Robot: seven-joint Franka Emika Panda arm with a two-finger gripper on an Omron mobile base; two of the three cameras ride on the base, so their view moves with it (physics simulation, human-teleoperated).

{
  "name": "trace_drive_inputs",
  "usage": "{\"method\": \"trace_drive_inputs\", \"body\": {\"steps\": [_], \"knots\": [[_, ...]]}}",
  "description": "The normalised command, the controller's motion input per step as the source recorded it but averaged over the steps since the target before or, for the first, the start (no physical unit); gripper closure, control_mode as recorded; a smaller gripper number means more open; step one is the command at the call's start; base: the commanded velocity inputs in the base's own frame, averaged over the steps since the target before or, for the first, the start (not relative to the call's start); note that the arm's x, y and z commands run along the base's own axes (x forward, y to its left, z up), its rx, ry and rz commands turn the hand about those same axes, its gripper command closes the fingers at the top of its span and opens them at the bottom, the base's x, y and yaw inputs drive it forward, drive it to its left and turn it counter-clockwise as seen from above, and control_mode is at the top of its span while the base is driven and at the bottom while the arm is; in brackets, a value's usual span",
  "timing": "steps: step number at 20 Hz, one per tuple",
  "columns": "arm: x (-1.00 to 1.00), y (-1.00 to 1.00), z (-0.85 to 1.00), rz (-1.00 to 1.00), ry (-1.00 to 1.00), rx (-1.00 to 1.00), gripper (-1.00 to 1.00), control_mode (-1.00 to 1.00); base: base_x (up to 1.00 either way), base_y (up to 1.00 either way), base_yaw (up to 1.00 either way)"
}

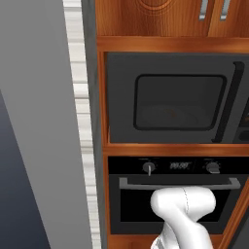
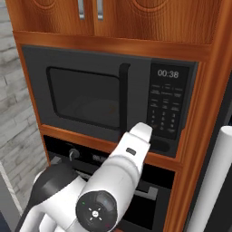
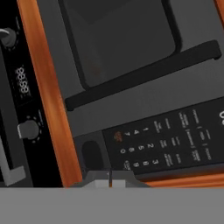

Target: Transport the shrimp from the fridge to the microwave and turn on the microwave.

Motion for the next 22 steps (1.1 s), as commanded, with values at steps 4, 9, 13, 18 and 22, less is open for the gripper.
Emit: {"method": "trace_drive_inputs", "body": {"steps": [4,9,13,18,22], "knots": [[0.42,-0.27,0.00,0.00,-0.07,0.02,1.00,-1.00,0.00,0.00,0.00],[0.45,-0.21,0.00,0.01,-0.02,0.00,1.00,-1.00,0.00,0.00,0.00],[0.40,-0.27,0.00,0.04,0.00,0.00,1.00,-1.00,0.00,0.00,0.00],[0.30,-0.29,-0.16,0.04,0.00,0.00,1.00,-1.00,0.00,0.00,0.00],[0.31,-0.08,-0.35,0.04,0.00,0.00,1.00,-1.00,0.00,0.00,0.00]]}}
